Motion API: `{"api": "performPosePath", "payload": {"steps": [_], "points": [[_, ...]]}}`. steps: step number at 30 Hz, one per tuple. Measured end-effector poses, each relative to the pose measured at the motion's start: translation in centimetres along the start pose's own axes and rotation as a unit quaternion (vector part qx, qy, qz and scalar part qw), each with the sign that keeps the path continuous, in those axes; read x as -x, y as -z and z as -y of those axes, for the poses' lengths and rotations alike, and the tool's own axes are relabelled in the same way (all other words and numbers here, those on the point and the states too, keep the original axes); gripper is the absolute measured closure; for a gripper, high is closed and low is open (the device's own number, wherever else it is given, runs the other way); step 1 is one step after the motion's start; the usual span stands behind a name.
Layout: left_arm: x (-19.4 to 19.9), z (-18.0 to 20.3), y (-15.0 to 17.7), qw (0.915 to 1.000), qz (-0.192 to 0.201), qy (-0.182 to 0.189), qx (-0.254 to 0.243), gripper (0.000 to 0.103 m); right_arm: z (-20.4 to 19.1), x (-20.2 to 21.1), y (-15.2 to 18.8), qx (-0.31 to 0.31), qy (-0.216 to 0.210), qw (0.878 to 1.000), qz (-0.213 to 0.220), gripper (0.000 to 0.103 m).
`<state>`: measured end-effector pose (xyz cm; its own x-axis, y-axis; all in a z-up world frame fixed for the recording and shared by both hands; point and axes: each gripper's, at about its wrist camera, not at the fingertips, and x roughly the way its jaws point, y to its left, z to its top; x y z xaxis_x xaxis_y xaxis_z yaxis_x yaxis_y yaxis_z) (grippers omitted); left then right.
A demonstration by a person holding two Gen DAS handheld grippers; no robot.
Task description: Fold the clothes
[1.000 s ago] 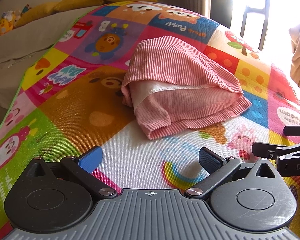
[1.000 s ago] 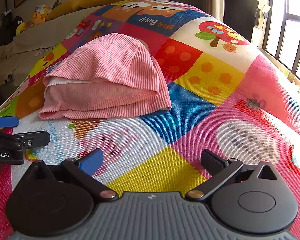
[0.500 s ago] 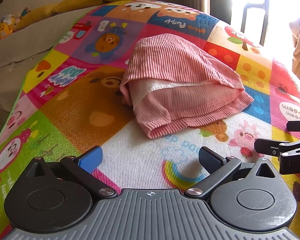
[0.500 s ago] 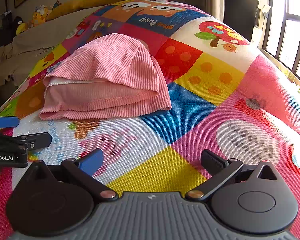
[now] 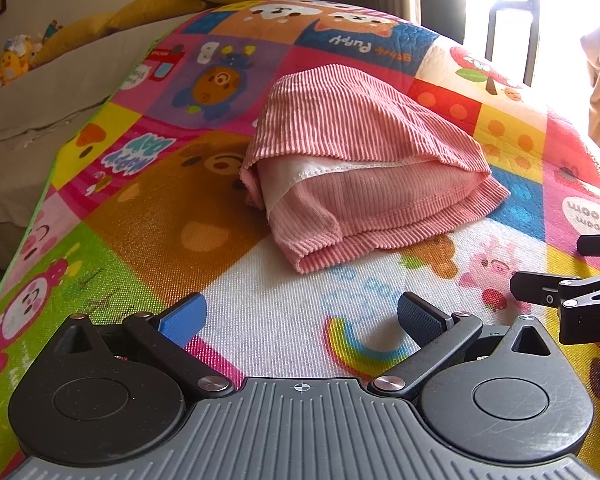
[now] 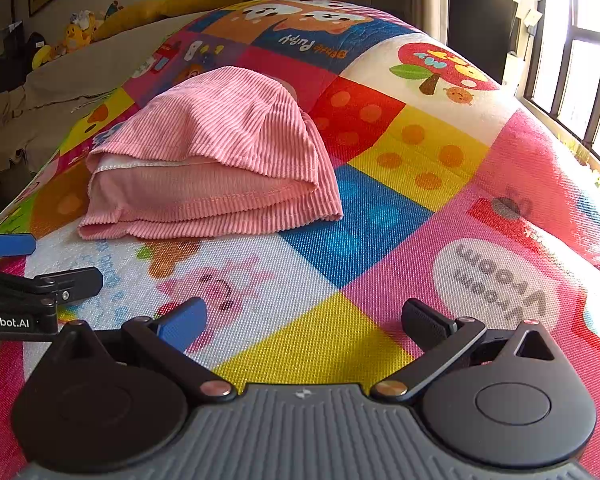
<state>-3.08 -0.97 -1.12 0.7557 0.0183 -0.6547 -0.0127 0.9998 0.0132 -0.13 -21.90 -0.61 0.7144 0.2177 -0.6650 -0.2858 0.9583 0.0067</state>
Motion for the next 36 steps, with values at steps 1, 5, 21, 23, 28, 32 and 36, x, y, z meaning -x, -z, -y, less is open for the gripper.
{"api": "performPosePath", "payload": {"steps": [1,5,21,23,28,32,36], "points": [[0.0,0.0,0.0,1.0,-0.002,0.001,-0.001,0.0,0.0,0.0,0.0,0.0,0.001,1.0,0.001,0.0],[0.2,0.0,0.1,0.9999,-0.009,0.005,-0.002,0.0,-0.1,0.1,0.2,-0.005,0.005,1.0,0.005,0.0],[1.0,0.3,0.5,0.9997,-0.021,0.011,-0.001,0.0,-0.4,0.4,0.6,-0.013,0.017,1.0,0.016,0.0],[1.0,0.3,0.5,0.9998,-0.019,0.01,0.0,0.0,-0.6,0.4,0.6,-0.013,0.017,1.0,0.016,0.0],[1.1,0.4,0.6,0.9999,-0.014,0.009,0.003,0.0,-0.5,0.4,0.7,-0.013,0.017,1.0,0.016,0.0],[1.1,0.4,0.7,0.9999,-0.01,0.008,0.005,0.0,-0.5,0.4,0.7,-0.013,0.017,1.0,0.016,0.0],[1.1,0.1,0.7,0.9998,-0.007,0.013,0.012,0.0,-0.5,0.4,0.7,-0.014,0.016,1.0,0.016,0.0]]}}
